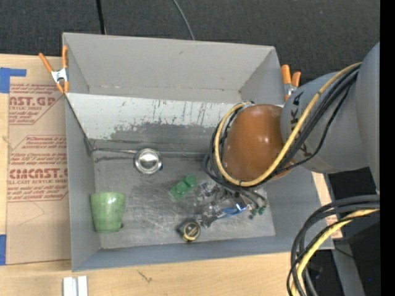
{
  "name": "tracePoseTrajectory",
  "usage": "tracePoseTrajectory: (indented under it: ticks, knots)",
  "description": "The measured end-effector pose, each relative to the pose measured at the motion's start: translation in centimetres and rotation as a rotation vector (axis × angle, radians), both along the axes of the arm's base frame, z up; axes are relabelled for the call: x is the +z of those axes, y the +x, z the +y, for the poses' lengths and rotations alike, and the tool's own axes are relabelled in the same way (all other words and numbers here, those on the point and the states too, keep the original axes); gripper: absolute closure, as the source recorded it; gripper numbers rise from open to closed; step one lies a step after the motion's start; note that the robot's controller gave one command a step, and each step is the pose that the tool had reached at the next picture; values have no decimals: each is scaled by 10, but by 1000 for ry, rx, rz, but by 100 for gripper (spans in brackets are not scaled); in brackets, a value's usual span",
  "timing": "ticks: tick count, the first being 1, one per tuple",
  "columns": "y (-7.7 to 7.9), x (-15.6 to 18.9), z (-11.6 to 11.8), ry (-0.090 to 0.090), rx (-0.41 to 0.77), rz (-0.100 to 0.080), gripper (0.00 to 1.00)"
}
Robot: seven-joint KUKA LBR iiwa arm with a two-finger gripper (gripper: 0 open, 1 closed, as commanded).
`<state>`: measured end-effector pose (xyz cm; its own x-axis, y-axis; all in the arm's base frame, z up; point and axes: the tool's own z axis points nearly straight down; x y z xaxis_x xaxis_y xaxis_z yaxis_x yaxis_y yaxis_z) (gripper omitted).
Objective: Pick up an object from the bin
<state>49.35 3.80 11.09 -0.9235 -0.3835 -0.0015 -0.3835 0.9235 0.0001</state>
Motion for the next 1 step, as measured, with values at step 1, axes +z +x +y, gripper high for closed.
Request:
tracePoseTrajectory:
  ticks: [1]
  knots:
    - [2, 64, 1, 0, 0, -6, 100]
